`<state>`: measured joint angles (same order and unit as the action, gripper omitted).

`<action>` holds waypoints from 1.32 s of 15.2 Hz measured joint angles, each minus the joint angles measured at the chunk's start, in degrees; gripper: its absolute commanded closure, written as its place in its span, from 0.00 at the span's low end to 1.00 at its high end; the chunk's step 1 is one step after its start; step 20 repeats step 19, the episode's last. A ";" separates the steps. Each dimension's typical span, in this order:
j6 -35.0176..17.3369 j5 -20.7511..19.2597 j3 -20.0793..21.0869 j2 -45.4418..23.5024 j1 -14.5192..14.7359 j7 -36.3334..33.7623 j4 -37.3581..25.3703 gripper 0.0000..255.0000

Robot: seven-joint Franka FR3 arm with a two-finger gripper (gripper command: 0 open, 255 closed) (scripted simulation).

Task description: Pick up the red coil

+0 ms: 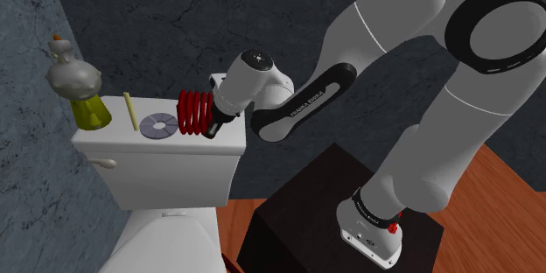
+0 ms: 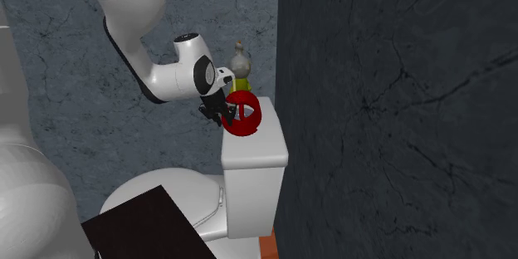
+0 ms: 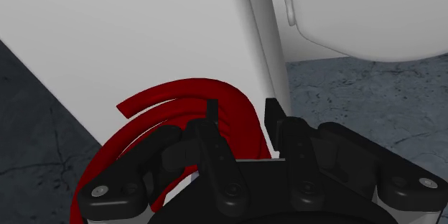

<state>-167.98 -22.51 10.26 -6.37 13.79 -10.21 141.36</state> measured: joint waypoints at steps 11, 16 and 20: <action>5.13 7.60 2.15 4.78 -0.87 6.22 -0.47 1.00; 8.88 11.59 2.52 8.15 -0.63 9.44 -1.08 1.00; 10.97 13.27 2.45 9.64 -0.45 10.93 -1.77 1.00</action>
